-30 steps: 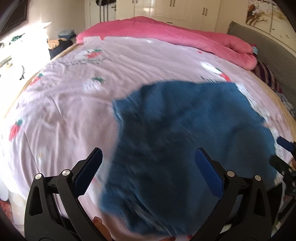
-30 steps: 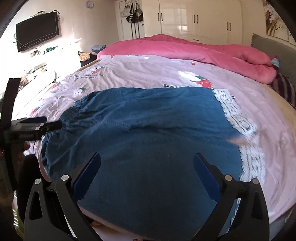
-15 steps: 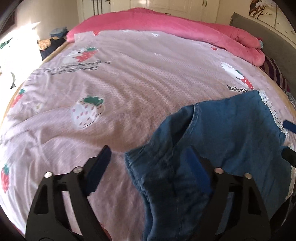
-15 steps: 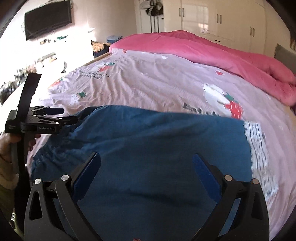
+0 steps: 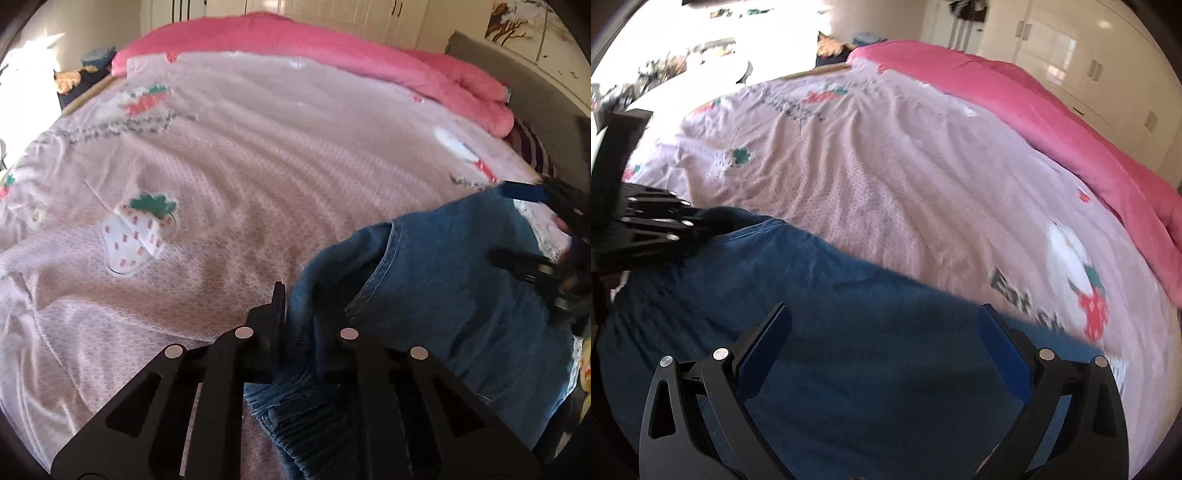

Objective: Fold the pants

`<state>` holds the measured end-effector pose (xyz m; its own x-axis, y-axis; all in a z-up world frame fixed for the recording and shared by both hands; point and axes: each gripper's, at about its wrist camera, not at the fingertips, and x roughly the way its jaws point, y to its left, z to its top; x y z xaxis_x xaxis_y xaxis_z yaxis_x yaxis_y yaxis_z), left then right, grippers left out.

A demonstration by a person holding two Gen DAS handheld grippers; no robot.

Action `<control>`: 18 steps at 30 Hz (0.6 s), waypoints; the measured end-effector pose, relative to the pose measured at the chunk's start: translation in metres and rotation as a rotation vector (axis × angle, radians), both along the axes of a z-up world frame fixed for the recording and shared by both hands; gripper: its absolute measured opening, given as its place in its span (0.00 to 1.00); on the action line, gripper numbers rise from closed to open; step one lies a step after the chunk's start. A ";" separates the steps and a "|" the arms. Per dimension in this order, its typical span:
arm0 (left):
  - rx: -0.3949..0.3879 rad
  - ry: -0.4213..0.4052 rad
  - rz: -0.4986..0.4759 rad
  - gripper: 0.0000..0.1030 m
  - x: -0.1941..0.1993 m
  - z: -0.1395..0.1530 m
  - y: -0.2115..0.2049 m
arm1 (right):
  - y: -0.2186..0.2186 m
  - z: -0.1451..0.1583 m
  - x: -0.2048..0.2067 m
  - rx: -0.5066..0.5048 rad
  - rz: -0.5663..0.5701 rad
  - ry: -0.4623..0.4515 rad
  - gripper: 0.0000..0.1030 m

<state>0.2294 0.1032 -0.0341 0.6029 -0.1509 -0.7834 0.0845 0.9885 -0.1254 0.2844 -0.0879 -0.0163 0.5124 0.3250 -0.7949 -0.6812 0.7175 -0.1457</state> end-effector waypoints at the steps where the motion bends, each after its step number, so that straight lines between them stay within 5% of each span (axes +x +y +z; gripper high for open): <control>1: -0.005 -0.025 -0.003 0.06 -0.004 0.005 0.000 | 0.007 -0.001 0.006 -0.020 0.036 0.009 0.96; 8: -0.012 -0.198 -0.032 0.06 -0.037 0.046 -0.009 | 0.044 -0.003 0.023 -0.150 0.203 0.050 0.91; 9: -0.012 -0.210 -0.037 0.06 -0.041 0.049 -0.010 | 0.046 -0.002 0.022 -0.145 0.217 0.052 0.81; 11: -0.002 -0.243 -0.045 0.06 -0.049 0.054 -0.013 | 0.047 0.002 0.017 -0.131 0.226 0.066 0.17; 14: -0.003 -0.257 -0.043 0.06 -0.053 0.057 -0.012 | 0.039 0.011 -0.002 -0.115 0.220 0.020 0.04; 18: -0.025 -0.277 -0.043 0.06 -0.062 0.061 -0.006 | 0.015 0.040 -0.042 -0.019 0.168 -0.036 0.03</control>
<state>0.1677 0.0973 0.0268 0.7860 -0.1986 -0.5855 0.1609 0.9801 -0.1164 0.2422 -0.0731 0.0241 0.4801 0.3940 -0.7838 -0.7856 0.5907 -0.1842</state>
